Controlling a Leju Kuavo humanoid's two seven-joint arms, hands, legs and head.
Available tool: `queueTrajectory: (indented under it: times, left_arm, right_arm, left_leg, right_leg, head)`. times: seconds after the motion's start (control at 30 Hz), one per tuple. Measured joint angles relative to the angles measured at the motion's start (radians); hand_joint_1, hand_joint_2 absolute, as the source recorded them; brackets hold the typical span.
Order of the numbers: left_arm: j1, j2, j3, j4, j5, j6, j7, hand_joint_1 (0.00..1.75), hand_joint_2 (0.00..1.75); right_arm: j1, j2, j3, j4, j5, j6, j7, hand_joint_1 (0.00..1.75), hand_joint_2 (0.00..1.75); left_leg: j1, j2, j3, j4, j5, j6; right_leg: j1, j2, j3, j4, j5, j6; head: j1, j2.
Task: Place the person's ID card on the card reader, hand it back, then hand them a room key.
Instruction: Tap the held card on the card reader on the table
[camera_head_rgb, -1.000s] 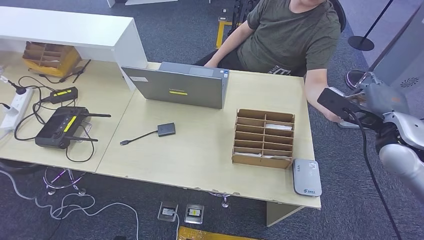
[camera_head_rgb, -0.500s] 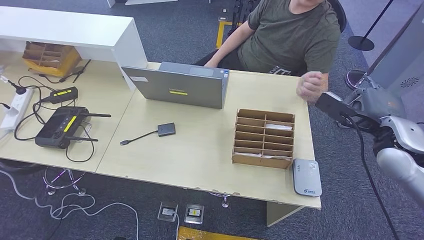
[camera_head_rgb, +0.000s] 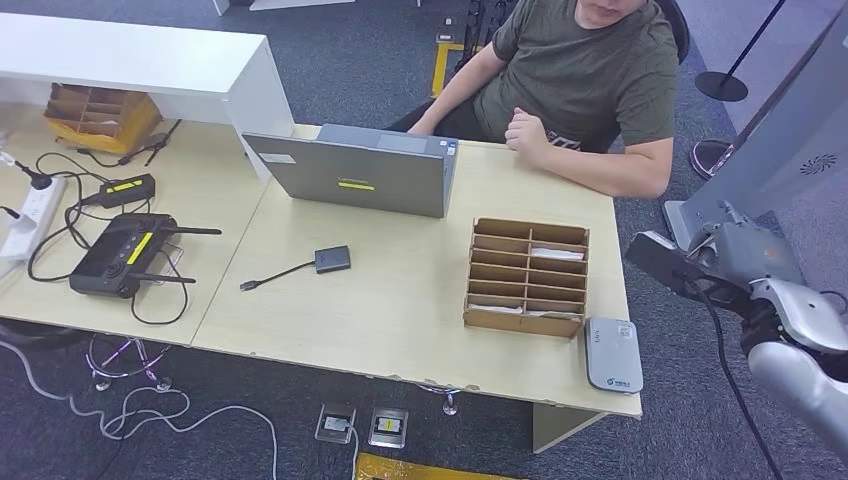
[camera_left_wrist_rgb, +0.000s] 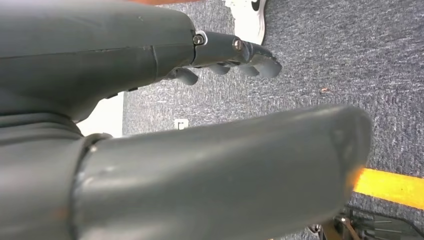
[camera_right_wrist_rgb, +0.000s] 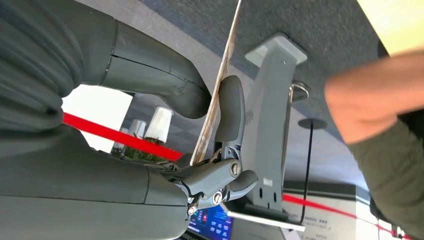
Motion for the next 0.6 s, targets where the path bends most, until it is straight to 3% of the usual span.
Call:
queueTrajectory:
  times: [0.3,0.6]
  left_arm:
    - [0.001,0.004,0.0,0.0,0.0,0.002,0.0,0.0,0.0]
    - [0.001,0.006,0.001,0.0,0.006,0.004,0.0,0.0,0.0]
  right_arm:
    - [0.092,-0.026,-0.01,-0.066,0.014,0.016,-0.006,1.75,1.75]
    - [0.139,-0.015,0.018,-0.133,0.027,0.043,-0.009,1.75,1.75]
  left_leg:
    - [0.0,0.0,0.0,0.0,0.0,0.0]
    - [0.0,0.0,0.0,0.0,0.0,0.0]
  right_leg:
    - [0.0,0.0,0.0,0.0,0.0,0.0]
    - [0.0,0.0,0.0,0.0,0.0,0.0]
  head:
    - [0.0,0.0]
    - [0.0,0.0]
